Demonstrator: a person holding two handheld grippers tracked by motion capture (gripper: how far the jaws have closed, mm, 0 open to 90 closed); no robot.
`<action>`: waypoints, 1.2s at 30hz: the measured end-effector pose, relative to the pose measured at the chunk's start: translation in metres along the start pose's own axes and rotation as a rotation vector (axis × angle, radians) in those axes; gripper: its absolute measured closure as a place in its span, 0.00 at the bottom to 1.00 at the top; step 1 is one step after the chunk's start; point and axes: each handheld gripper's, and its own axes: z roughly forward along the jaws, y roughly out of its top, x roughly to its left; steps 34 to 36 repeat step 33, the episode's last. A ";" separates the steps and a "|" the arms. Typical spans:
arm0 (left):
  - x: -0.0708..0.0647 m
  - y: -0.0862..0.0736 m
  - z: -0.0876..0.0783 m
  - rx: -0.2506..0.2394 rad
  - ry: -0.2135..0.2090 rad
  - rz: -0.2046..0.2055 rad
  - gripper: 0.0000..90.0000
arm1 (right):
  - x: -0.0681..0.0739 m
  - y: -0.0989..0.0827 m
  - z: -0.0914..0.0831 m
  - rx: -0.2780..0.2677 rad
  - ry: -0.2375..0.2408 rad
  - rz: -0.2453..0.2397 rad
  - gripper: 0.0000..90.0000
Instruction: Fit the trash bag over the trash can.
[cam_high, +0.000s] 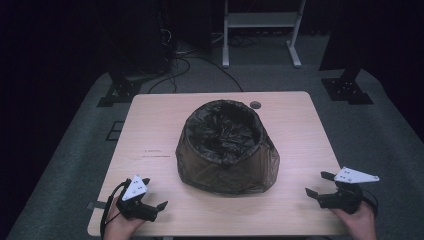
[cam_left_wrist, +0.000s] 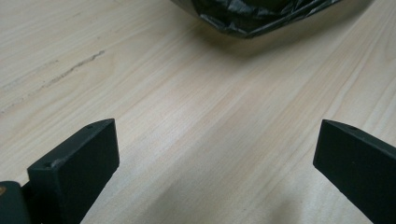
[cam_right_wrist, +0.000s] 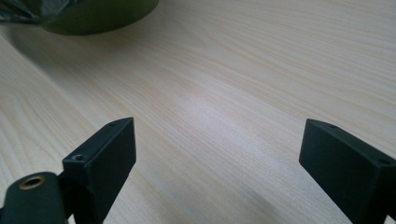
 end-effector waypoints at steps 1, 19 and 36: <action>0.000 -0.001 0.002 0.006 -0.002 0.000 0.00 | 0.001 0.000 0.002 0.005 0.004 0.003 0.11; 0.003 -0.006 0.017 0.089 -0.056 -0.020 0.00 | 0.007 -0.004 0.023 0.140 -0.006 -0.049 0.11; 0.002 -0.007 0.015 0.091 -0.052 -0.036 0.00 | 0.007 -0.004 0.024 0.146 0.004 -0.039 0.11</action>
